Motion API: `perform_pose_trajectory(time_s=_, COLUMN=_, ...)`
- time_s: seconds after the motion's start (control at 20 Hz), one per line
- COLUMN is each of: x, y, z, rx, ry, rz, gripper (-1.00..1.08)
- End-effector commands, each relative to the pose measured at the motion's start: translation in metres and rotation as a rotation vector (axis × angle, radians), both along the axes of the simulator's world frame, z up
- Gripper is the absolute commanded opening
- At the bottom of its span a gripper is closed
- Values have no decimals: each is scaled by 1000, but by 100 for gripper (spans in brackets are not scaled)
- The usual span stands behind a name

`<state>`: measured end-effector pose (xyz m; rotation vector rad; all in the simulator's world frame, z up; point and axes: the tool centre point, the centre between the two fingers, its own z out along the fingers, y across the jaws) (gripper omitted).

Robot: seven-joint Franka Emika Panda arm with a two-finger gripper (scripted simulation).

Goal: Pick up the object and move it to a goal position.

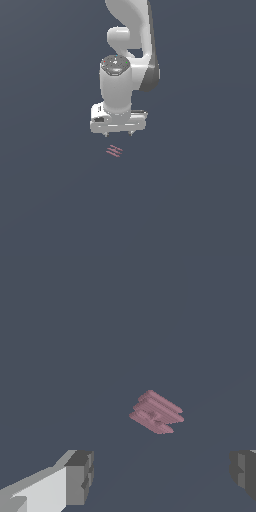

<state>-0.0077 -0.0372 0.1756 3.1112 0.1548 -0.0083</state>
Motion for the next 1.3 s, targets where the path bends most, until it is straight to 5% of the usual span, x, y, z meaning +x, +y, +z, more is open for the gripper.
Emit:
perform_pose_trajectory(time_s=0.0, x=0, y=-2, z=-5, rx=0, ry=2, rz=55, gripper=100)
perform_pose_trajectory(time_s=1.25, x=2, y=-21, z=-56, rx=14, ry=15, rz=699, gripper=100)
